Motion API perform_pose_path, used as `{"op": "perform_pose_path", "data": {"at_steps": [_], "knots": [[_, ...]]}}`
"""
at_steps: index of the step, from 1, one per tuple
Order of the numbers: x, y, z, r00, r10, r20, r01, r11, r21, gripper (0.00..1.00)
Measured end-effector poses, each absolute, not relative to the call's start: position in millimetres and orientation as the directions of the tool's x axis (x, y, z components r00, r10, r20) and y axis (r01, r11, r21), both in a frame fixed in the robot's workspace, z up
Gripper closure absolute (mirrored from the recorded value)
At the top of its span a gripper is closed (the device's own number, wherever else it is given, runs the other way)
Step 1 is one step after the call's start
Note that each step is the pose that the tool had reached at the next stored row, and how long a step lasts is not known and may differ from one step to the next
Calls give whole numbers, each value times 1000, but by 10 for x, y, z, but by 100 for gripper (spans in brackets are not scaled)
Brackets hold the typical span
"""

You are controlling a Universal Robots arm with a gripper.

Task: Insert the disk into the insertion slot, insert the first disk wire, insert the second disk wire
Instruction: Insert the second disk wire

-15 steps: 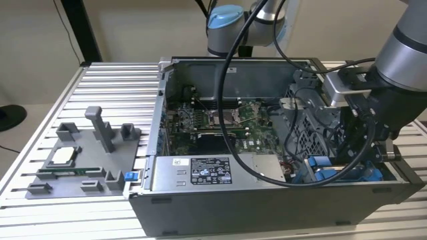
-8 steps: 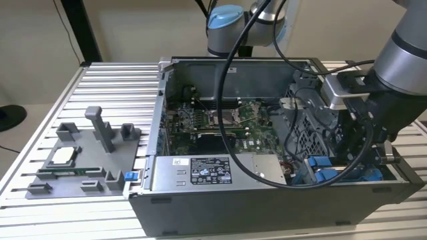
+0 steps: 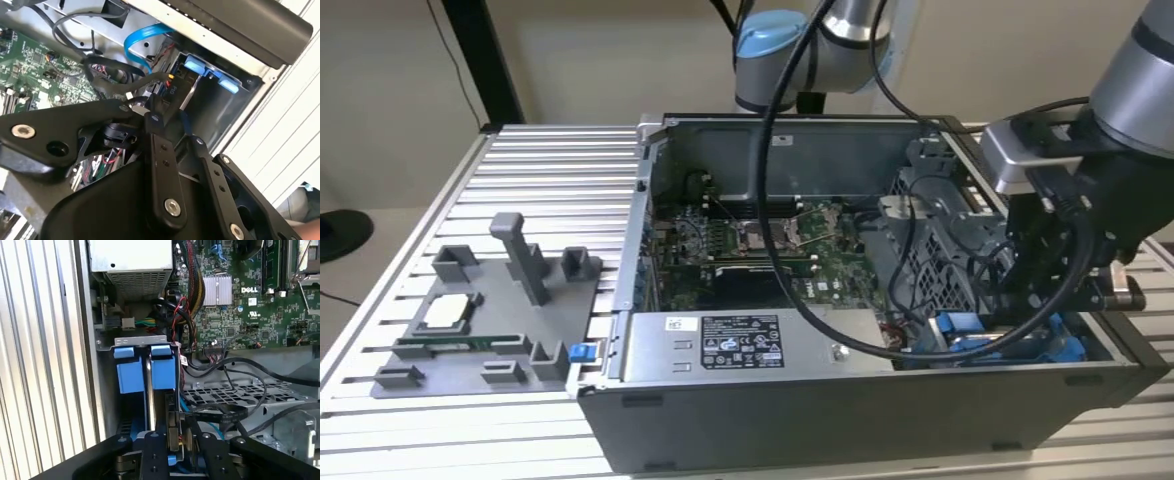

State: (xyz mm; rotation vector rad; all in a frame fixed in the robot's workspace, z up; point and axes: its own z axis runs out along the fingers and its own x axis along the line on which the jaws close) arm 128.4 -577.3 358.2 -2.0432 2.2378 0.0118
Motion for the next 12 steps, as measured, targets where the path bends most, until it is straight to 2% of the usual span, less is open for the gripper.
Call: {"op": "perform_pose_path", "data": {"at_steps": [8, 12], "knots": [[1283, -5773, 3940, -87, -992, -87, -993, 93, -69, 0], [1282, -5773, 3954, -87, -992, -88, -993, 93, -69, 0]]}}
